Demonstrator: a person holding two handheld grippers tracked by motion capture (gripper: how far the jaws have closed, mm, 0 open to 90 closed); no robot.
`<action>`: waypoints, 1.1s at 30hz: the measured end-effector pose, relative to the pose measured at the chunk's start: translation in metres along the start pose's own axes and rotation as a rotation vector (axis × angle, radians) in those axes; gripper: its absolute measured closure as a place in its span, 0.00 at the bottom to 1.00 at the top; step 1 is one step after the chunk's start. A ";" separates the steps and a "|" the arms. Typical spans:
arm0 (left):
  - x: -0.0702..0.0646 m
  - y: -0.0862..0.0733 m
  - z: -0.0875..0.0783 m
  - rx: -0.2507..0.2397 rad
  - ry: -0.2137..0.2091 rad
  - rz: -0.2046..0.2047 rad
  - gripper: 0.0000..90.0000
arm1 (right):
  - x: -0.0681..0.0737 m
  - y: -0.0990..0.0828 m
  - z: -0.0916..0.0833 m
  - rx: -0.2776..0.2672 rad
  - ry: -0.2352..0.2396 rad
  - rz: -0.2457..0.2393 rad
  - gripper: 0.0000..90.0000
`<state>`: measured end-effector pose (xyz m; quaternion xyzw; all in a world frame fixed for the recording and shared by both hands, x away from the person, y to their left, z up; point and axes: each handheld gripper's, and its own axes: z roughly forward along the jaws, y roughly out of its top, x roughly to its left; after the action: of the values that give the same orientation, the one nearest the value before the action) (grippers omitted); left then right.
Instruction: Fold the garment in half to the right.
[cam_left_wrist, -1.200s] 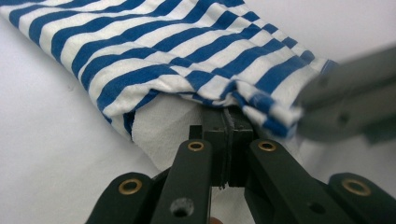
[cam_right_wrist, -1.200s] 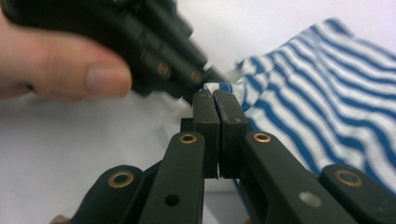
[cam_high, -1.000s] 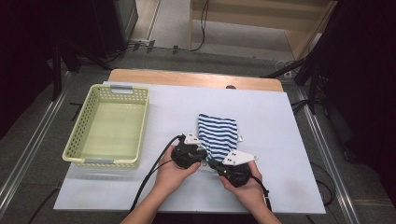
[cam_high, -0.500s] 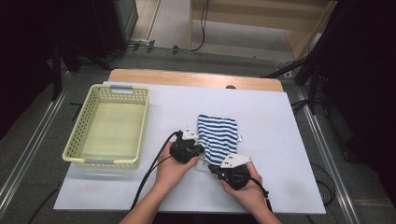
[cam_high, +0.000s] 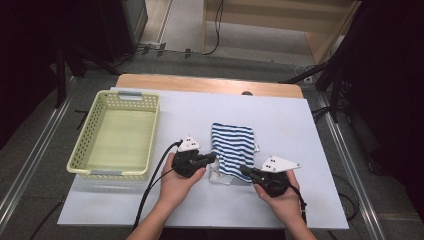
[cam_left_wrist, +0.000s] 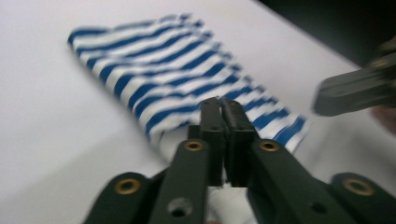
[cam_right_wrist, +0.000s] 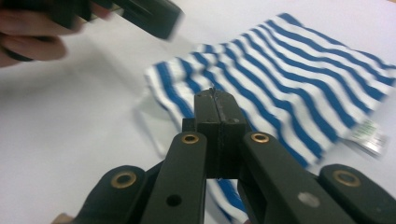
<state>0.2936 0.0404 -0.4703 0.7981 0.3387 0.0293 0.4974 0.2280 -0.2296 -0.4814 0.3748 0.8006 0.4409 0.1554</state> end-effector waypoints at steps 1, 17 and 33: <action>-0.003 0.002 0.002 -0.005 -0.010 0.003 0.88 | -0.004 -0.001 -0.001 -0.001 -0.010 0.009 0.95; -0.002 -0.021 0.025 0.098 0.142 -0.038 0.26 | -0.048 -0.005 -0.008 -0.009 -0.136 0.115 0.47; 0.001 -0.030 0.033 0.127 0.140 -0.063 0.29 | -0.068 0.021 0.005 -0.042 -0.104 0.110 0.00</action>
<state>0.2918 0.0235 -0.5118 0.8130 0.3988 0.0478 0.4216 0.2862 -0.2695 -0.4725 0.4374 0.7600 0.4455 0.1803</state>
